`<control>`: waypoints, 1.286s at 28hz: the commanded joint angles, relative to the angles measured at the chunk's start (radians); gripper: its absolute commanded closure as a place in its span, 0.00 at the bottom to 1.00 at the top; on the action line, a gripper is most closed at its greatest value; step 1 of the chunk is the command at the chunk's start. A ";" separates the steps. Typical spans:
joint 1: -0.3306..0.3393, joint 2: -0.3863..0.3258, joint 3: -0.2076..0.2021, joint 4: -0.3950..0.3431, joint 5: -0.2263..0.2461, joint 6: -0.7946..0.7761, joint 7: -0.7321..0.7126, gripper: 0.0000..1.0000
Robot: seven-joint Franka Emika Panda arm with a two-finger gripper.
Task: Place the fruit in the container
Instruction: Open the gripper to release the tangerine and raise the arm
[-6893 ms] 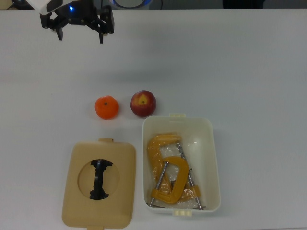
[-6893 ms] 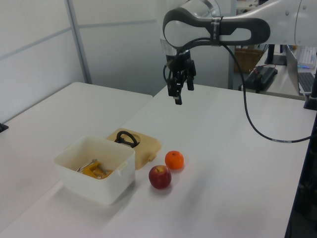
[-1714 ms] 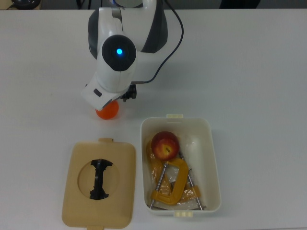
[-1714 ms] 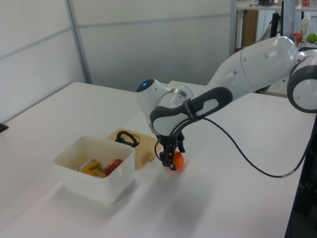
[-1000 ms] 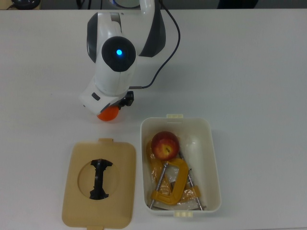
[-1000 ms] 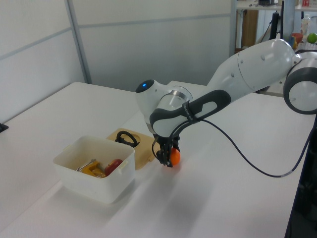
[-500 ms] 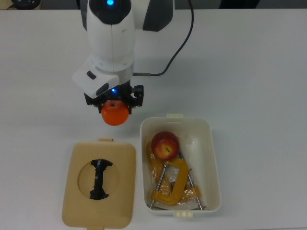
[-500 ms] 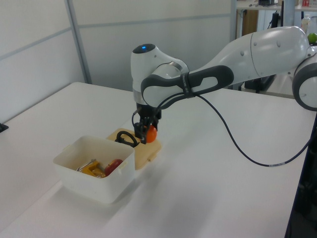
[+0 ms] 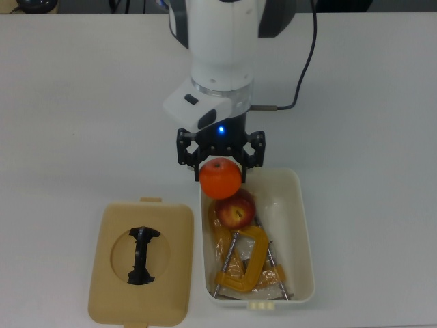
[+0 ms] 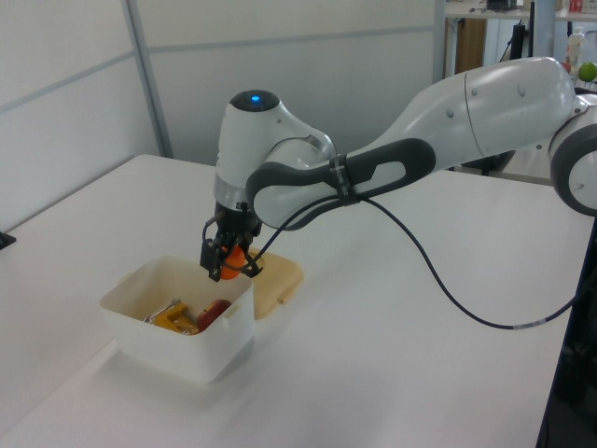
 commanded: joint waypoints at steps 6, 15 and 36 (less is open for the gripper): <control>0.007 -0.040 -0.006 -0.001 -0.020 -0.069 0.032 0.00; 0.013 -0.147 -0.068 0.007 0.021 -0.497 -0.228 0.00; -0.029 -0.186 -0.200 0.001 0.190 -0.617 -0.442 0.00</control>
